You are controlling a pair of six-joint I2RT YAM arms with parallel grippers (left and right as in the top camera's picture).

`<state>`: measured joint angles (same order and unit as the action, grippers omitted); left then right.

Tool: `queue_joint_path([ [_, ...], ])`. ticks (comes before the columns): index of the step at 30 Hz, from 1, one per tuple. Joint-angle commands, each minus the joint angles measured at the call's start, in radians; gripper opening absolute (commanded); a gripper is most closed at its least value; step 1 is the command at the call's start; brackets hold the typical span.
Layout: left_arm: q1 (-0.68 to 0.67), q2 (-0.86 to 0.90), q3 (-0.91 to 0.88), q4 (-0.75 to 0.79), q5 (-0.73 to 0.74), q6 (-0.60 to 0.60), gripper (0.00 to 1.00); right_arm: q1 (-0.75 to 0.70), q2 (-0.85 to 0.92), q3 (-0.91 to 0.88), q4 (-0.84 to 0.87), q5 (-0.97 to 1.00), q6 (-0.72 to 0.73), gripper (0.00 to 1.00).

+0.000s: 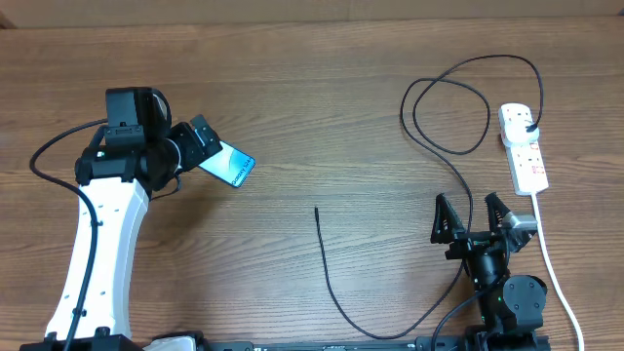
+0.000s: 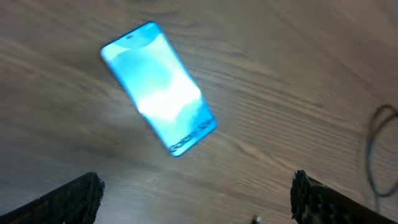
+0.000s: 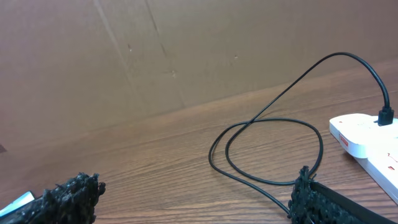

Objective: Plug charger to phone and switch on socket
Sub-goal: 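Move the left gripper forward over the Galaxy phone and lower it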

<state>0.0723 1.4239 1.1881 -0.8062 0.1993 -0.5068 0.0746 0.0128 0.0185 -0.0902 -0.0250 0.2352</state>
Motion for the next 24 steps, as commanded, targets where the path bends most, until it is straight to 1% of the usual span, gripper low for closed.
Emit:
queue_joint_path([
  [1, -0.002, 0.001, 0.036, 0.017, 0.053, -0.082, 1.00, 0.004, -0.010, -0.011, 0.006, 0.009, 0.001, 1.00],
  [3, -0.002, 0.006, 0.051, -0.035, -0.004, -0.211, 1.00, 0.004, -0.010, -0.011, 0.006, 0.009, 0.001, 1.00],
  [4, -0.002, 0.012, 0.064, -0.055, -0.014, -0.231, 1.00, 0.004, -0.010, -0.011, 0.006, 0.009, 0.001, 1.00],
  [6, -0.004, 0.031, 0.099, -0.089, -0.017, -0.239, 1.00, 0.004, -0.010, -0.011, 0.006, 0.009, 0.001, 1.00],
  [9, -0.008, 0.089, 0.192, -0.185, -0.030, -0.258, 1.00, 0.004, -0.010, -0.011, 0.006, 0.009, 0.001, 1.00],
  [13, -0.021, 0.193, 0.338, -0.322, -0.058, -0.288, 1.00, 0.004, -0.010, -0.011, 0.006, 0.009, 0.001, 1.00],
  [17, -0.048, 0.314, 0.470, -0.428, -0.068, -0.313, 1.00, 0.004, -0.010, -0.011, 0.006, 0.009, 0.001, 1.00],
  [20, -0.077, 0.392, 0.539, -0.470, -0.079, -0.349, 1.00, 0.004, -0.010, -0.011, 0.006, 0.009, 0.001, 1.00],
  [24, -0.106, 0.459, 0.569, -0.468, -0.080, -0.418, 1.00, 0.004, -0.010, -0.011, 0.006, 0.009, 0.001, 1.00],
])
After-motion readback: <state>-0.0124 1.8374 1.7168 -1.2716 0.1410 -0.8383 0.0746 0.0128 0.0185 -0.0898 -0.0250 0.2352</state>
